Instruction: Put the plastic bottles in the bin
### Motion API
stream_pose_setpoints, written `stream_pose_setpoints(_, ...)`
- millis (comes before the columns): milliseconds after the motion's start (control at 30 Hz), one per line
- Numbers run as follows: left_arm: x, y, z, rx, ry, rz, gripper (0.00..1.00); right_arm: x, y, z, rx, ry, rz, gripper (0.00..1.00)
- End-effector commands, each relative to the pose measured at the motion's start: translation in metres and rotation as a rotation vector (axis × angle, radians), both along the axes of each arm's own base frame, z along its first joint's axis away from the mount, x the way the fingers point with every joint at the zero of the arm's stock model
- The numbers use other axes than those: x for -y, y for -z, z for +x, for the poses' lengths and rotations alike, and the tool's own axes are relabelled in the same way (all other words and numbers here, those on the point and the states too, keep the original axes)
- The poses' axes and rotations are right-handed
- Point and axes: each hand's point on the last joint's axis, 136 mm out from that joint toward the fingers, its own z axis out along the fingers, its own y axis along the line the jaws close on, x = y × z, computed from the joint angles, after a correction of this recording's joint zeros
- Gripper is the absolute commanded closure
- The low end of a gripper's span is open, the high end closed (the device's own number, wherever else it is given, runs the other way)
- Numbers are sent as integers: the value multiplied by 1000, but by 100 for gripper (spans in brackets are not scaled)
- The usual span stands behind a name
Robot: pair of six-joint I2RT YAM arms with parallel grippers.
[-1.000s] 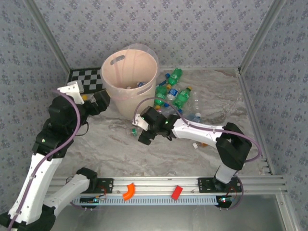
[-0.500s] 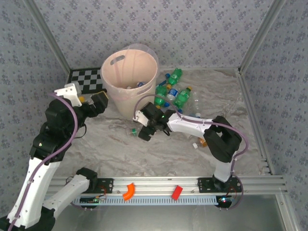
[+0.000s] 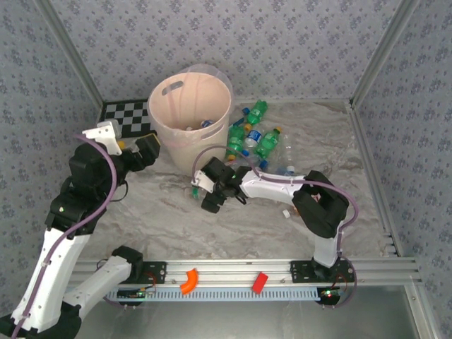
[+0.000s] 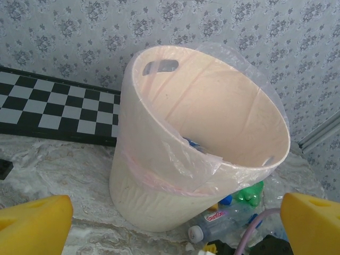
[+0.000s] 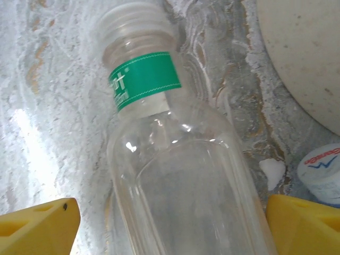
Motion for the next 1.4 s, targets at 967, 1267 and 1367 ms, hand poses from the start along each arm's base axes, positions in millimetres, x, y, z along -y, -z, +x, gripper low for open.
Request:
stream_pose_setpoints(967,-2,-8,-3,27,2,9,0,-5,23,12,-21,39,-60,29)
stream_pose_setpoints(1267,-2,-8,-4,30,6,10,0,-5,-6,4,33,29,-20,41)
stream_pose_setpoints(1367,-2,-8,-4,30,3,13,0,-4,-25,-1,55,30,19,41)
